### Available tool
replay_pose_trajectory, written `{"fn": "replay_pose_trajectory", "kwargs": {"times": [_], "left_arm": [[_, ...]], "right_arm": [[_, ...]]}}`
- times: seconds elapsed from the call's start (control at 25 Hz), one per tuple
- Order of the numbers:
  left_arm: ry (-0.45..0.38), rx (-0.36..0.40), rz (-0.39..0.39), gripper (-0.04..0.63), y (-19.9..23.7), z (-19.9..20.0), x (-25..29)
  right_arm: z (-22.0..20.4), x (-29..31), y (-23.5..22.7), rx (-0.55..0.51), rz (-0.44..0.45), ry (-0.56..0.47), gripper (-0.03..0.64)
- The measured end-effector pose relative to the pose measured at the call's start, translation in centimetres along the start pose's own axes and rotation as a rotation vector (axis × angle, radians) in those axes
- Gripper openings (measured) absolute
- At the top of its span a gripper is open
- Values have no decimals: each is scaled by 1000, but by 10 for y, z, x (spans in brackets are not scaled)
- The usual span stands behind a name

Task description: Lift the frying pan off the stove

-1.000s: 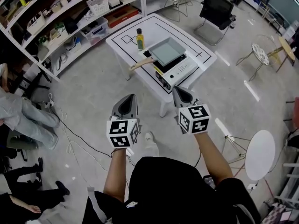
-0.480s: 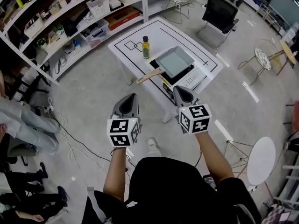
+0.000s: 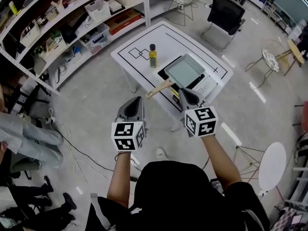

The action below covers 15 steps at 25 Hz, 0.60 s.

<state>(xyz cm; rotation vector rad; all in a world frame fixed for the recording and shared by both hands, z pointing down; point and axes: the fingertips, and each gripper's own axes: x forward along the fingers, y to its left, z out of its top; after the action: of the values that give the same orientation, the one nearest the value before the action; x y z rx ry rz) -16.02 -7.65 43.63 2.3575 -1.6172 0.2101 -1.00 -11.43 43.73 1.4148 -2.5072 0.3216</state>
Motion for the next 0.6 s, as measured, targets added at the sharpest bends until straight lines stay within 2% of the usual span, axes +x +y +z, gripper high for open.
{"fn": "replay_pose_trajectory", "kwargs": {"times": [0.24,0.6], "left_arm": [[33,-15,-36,12,12,-5,17],[79,-8,-73,12,6,-12,45]], "right_arm": [[-2,15,-2,10,-23,14,2],[-4,19,-26,28,-64,23,2]]}}
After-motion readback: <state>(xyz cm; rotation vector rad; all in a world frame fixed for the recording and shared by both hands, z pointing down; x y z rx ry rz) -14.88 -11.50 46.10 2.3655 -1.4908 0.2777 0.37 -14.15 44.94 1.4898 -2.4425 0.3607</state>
